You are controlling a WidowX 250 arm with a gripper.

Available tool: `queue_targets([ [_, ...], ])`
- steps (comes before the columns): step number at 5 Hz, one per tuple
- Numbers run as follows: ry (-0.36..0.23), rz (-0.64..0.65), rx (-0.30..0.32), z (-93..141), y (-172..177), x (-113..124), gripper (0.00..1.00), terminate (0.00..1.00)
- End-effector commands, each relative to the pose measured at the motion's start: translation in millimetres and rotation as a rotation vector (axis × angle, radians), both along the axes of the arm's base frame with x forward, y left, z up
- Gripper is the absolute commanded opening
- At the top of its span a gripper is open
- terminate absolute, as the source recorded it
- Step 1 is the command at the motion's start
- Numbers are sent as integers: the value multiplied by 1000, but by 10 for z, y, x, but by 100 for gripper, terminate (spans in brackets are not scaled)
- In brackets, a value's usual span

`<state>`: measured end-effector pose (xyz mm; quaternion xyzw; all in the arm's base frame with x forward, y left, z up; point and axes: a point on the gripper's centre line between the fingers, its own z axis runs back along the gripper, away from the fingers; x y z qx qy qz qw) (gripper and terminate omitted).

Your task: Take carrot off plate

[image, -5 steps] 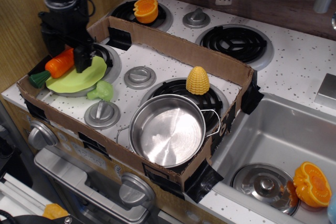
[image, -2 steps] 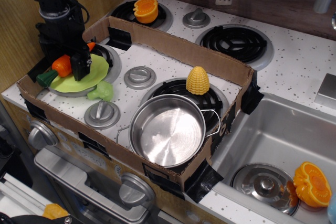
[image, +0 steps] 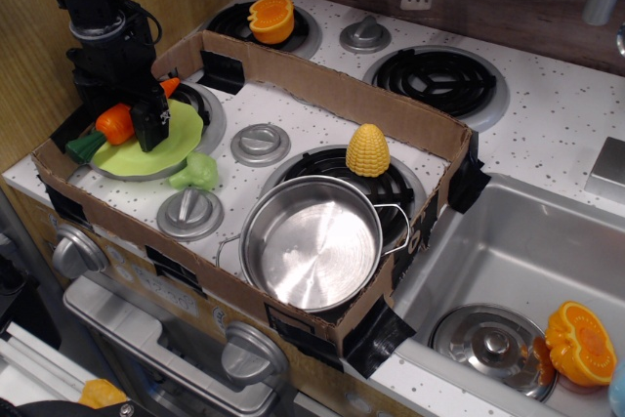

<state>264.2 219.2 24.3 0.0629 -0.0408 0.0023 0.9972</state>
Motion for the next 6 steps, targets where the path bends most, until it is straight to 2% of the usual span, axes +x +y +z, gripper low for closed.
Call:
queue_targets([
  [1,-11,-33,39,144,91,34,0,0],
  [2,-23,-48,108,214,58,67,0,0],
  [3,-7,-58,145,367,-17,139,0,0],
  [4,-10,-36,171,527,-152,237,0,0],
  [6,-9,61,197,861,-515,603,0,0],
])
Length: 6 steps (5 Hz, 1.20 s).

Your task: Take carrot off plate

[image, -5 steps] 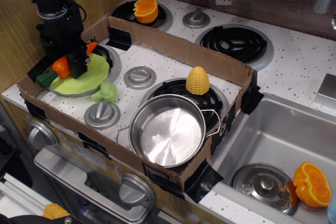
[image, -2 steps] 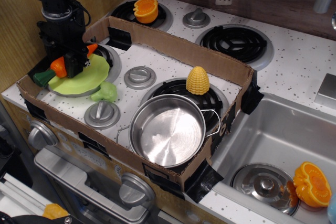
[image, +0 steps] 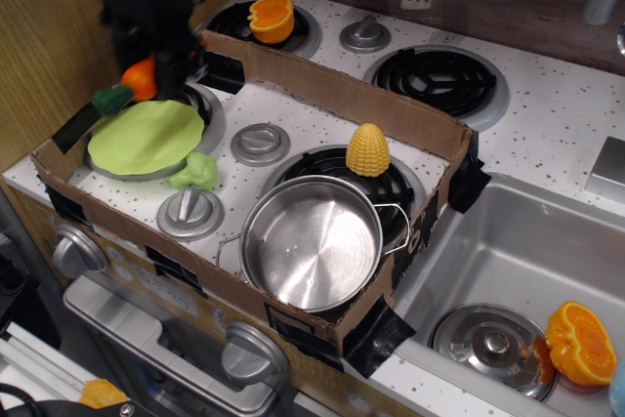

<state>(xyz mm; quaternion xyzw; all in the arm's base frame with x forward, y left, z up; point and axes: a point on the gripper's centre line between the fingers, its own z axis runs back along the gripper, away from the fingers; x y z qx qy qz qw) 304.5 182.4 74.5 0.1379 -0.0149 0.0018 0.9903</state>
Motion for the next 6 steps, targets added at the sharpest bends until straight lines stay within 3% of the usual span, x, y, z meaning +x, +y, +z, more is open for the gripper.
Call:
queue_targets([
  [1,-81,137,37,383,-297,321,0,0],
  [2,-93,362,-22,287,-355,403,0,0],
  [3,-132,592,-45,136,-362,408,0,0],
  [4,-220,791,-33,14,-392,409,0,0],
  [5,-241,894,-34,-58,-364,462,0,0],
  [6,-262,884,-50,-141,-300,517,0,0],
])
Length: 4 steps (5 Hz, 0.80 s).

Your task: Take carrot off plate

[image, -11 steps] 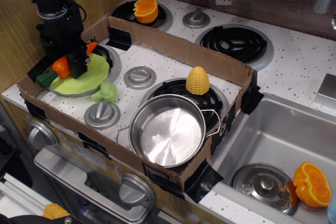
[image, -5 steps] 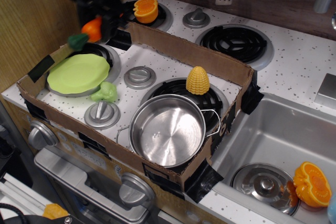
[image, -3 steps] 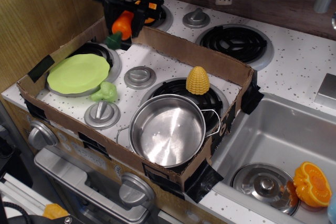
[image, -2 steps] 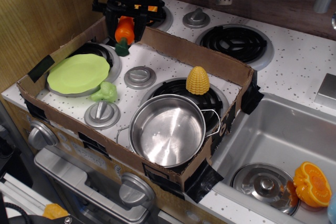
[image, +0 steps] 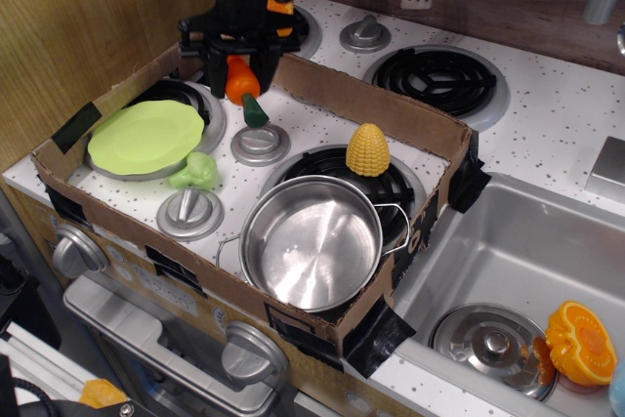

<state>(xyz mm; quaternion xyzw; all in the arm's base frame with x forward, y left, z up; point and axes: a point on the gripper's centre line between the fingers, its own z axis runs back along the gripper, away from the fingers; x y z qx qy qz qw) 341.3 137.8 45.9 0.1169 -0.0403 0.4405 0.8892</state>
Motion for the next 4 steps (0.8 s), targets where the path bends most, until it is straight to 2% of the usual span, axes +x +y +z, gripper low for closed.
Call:
queue_targets([
  [1,-79,-12,-7,88,195,222,0,0],
  [3,-143,-8,-24,-7,282,314,0,0],
  [4,-186,-31,-63,-58,285,313,100,0],
])
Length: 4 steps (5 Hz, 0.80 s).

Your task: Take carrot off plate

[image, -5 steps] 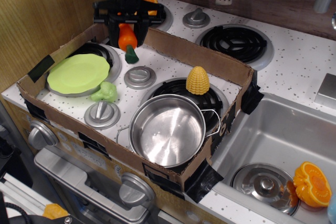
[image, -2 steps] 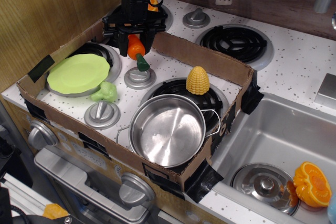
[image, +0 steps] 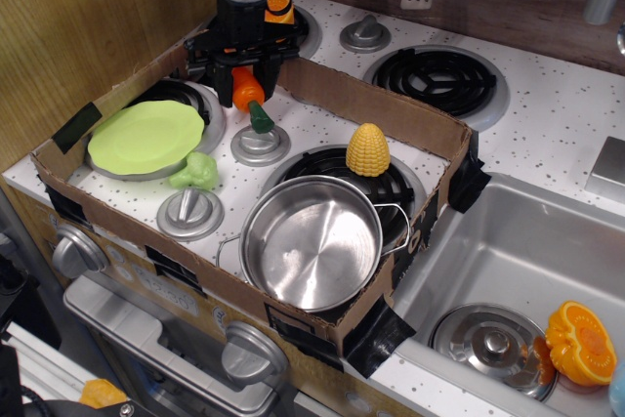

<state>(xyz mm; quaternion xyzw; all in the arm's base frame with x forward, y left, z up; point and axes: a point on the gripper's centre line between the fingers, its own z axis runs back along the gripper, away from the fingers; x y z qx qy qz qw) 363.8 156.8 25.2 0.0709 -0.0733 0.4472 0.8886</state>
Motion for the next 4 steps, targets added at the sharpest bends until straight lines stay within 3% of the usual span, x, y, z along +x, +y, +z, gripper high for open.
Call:
queue_targets([
  [1,-99,-66,10,201,101,85,100,0],
  [3,-100,-113,73,501,101,112,100,0],
  [4,-121,-162,64,706,81,124,100,100],
])
